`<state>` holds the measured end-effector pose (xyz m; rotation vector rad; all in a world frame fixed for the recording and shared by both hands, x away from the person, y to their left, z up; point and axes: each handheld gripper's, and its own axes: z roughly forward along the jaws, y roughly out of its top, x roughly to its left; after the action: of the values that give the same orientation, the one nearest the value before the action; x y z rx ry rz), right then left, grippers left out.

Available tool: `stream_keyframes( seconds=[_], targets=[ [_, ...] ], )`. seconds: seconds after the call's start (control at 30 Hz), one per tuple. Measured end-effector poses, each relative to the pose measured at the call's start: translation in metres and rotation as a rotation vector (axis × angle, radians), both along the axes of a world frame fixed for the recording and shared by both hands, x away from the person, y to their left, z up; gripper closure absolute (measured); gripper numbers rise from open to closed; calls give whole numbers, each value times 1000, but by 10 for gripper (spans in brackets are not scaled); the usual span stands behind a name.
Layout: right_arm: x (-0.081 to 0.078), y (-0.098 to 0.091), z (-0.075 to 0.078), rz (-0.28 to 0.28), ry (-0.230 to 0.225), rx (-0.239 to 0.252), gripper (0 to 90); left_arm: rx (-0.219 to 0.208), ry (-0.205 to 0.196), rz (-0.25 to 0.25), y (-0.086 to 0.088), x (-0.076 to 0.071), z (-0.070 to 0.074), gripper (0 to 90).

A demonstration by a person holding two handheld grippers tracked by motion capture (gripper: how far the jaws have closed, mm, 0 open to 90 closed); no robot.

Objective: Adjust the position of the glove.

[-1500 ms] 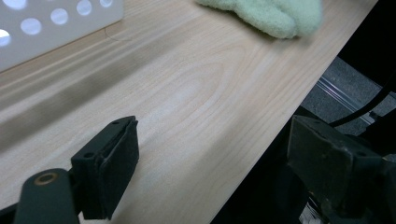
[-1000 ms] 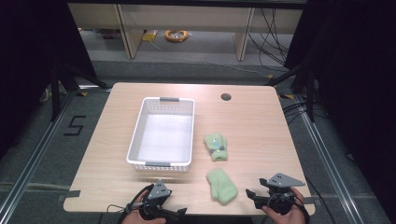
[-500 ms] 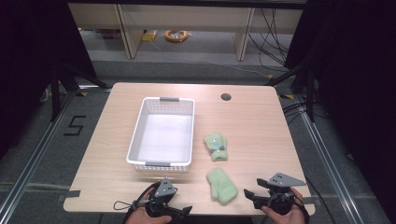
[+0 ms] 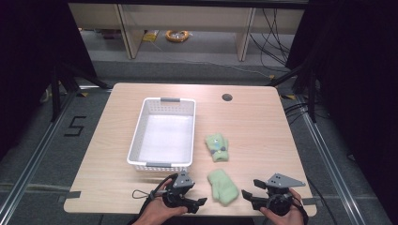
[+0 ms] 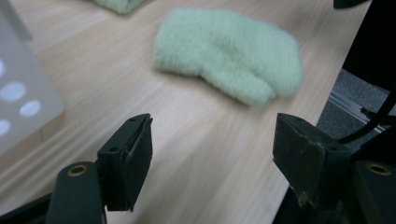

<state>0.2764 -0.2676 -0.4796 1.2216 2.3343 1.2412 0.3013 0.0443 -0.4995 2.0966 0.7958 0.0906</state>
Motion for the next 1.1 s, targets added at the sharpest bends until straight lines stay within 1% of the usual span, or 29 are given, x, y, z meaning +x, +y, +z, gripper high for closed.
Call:
stream_keyframes(
  seconds=[0.03, 0.07, 0.1, 0.13, 0.17, 0.2, 0.23, 0.27, 0.3, 0.33, 0.37, 0.4, 0.43, 0.47, 0.5, 0.53, 0.57, 0.67, 0.7, 0.73, 0.77, 0.87, 0.93, 0.97, 1.0, 1.03, 1.07, 1.1],
  targets=[
    [-1, 1, 0, 1, 10, 1, 365, 0, 0, 0, 0, 0, 0, 306],
    [-1, 1, 0, 1, 10, 1, 365, 11, 2, 3, -2, 2, 0, 306],
    [-2, 4, 0, 5, 24, -9, 371, 7, -6, -9, -6, 4, 1, 311],
    [1, 4, -1, 20, 8, -7, 380, 40, -26, -33, -9, 9, 3, 318],
    [1, 5, -1, 26, 16, -3, 385, 30, -18, -16, -12, 11, 3, 321],
    [1, 6, -1, 19, 5, -17, 388, 33, -20, -18, -14, 14, 3, 326],
    [-2, 8, 0, -1, 55, -6, 397, 42, -20, -21, -14, 18, 3, 334],
    [1, 8, -1, 16, 28, -26, 412, 47, -27, -16, -15, 21, 3, 339],
    [1, 9, -1, 11, 43, -37, 413, 49, -27, -9, -17, 23, 2, 345],
    [3, 9, -2, 11, 23, -59, 417, 56, -23, -13, -18, 26, 1, 353],
    [2, 11, -2, -5, 39, -57, 424, 49, -18, 2, -20, 28, 0, 358],
    [5, 10, -3, 34, 28, -52, 432, 61, -29, -13, -21, 30, 0, 361],
    [5, 11, -3, 18, 22, -68, 438, 52, -23, -2, -24, 32, 0, 366],
    [5, 11, -3, 18, 22, -68, 438, 52, -23, -2, -24, 32, 0, 370],
    [7, 14, -3, 33, 27, -68, 446, 53, -22, 3, -27, 34, 1, 375],
    [7, 14, -3, 33, 29, -78, 454, 50, -23, 7, -29, 35, 1, 382],
    [7, 15, -3, 36, 31, -75, 458, 59, -42, 2, -30, 37, 1, 384],
    [8, 16, -3, 39, 24, -84, 462, 69, -46, 5, -34, 38, 2, 409],
    [9, 16, -3, 37, 32, -83, 463, 72, -41, 16, -38, 40, 1, 414],
    [8, 17, -3, 31, 35, -83, 463, 82, -38, 3, -39, 40, 0, 420],
    [8, 17, -3, 34, 35, -82, 462, 98, -38, 24, -40, 40, -1, 424],
    [8, 17, -3, 36, 34, -82, 462, 99, -31, 19, -42, 41, -3, 439],
    [8, 17, -3, 37, 36, -79, 463, 102, -34, 24, -44, 39, -2, 454],
    [9, 16, -4, 52, 20, -90, 462, 88, -34, 17, -46, 40, -4, 455],
    [9, 16, -4, 53, 20, -90, 462, 97, -31, 30, -47, 40, -3, 459],
    [9, 17, -4, 50, 24, -88, 462, 89, -30, 52, -49, 41, -4, 468],
    [9, 17, -4, 50, 25, -88, 463, 104, -27, 42, -48, 43, -4, 479],
    [9, 17, -4, 49, 26, -87, 463, 100, -20, 48, -48, 45, -6, 482]
  ],
)
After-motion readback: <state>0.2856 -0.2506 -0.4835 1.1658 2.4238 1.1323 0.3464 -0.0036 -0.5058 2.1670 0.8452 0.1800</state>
